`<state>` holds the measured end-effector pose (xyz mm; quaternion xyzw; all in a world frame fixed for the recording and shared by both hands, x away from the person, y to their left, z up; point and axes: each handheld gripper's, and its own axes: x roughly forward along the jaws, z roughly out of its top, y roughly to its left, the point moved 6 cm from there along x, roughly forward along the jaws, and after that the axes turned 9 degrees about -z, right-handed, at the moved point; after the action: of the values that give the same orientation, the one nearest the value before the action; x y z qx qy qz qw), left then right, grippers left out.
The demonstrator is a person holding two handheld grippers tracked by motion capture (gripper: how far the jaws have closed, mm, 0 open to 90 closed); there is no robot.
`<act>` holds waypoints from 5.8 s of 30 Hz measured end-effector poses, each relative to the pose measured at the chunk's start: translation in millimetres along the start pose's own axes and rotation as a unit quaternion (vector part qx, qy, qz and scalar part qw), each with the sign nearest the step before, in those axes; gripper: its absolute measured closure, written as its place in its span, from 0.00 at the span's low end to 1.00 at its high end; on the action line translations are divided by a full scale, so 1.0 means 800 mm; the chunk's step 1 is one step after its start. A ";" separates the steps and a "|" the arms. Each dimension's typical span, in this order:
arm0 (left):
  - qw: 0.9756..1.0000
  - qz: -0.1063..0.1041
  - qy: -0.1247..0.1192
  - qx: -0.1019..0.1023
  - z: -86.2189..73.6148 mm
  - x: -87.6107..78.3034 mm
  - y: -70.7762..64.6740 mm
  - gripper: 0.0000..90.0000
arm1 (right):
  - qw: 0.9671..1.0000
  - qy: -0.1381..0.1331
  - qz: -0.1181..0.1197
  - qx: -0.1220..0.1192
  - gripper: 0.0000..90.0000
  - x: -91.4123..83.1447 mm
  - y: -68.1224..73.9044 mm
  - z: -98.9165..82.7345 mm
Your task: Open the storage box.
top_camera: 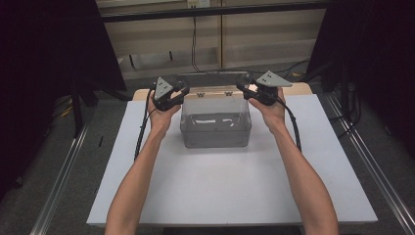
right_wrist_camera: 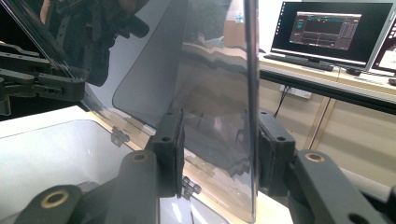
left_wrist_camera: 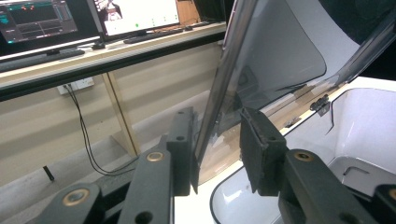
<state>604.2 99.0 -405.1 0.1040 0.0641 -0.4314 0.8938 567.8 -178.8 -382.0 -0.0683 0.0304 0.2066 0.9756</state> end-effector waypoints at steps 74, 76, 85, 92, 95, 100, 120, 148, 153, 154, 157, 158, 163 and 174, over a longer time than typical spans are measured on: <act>0.999 0.009 0.033 -0.012 -0.019 0.022 0.017 0.80 | 0.998 0.039 -0.019 0.035 0.76 0.033 -0.023 -0.047; 0.999 0.009 0.034 -0.013 -0.018 0.023 0.018 0.79 | 0.998 0.040 -0.020 0.035 0.77 0.034 -0.024 -0.047; 0.999 0.011 0.038 -0.016 -0.017 0.026 0.020 0.80 | 0.998 0.055 -0.022 0.025 0.75 0.038 -0.026 -0.055; 0.999 0.008 0.034 -0.021 -0.018 0.026 0.021 0.80 | 0.998 0.060 -0.019 0.025 0.75 0.039 -0.026 -0.060; 0.999 0.005 0.041 -0.013 -0.019 0.026 0.022 0.79 | 0.998 0.060 -0.018 0.026 0.75 0.040 -0.026 -0.061; 0.999 0.009 0.037 -0.018 -0.020 0.028 0.022 0.77 | 0.997 0.063 -0.021 0.032 0.74 0.043 -0.024 -0.063; 0.998 0.001 0.054 -0.038 -0.021 0.038 0.025 0.67 | 0.996 0.077 -0.015 0.045 0.66 0.052 -0.025 -0.064; 0.994 -0.006 0.062 -0.089 -0.026 0.045 0.026 0.57 | 0.991 0.104 0.003 0.084 0.59 0.061 -0.029 -0.066; 0.993 -0.002 0.063 -0.097 -0.026 0.046 0.027 0.56 | 0.990 0.108 0.002 0.085 0.59 0.062 -0.029 -0.066; 0.993 0.000 0.063 -0.103 -0.027 0.046 0.026 0.56 | 0.991 0.107 0.000 0.086 0.59 0.062 -0.029 -0.066; 0.993 0.003 0.065 -0.099 -0.027 0.046 0.028 0.53 | 0.990 0.108 -0.002 0.088 0.58 0.062 -0.030 -0.067; 0.992 0.002 0.066 -0.104 -0.028 0.046 0.029 0.52 | 0.990 0.110 -0.002 0.092 0.57 0.061 -0.030 -0.067; 0.991 0.006 0.056 -0.119 -0.031 0.048 0.031 0.52 | 0.989 0.108 -0.002 0.105 0.56 0.062 -0.032 -0.070; 0.991 0.007 0.052 -0.124 -0.034 0.048 0.033 0.49 | 0.986 0.110 0.001 0.122 0.54 0.063 -0.033 -0.071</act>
<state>648.5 92.4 -436.2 0.0149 0.1630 -0.4076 0.8983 622.6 -191.1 -439.5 0.0289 0.1626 0.1935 0.9671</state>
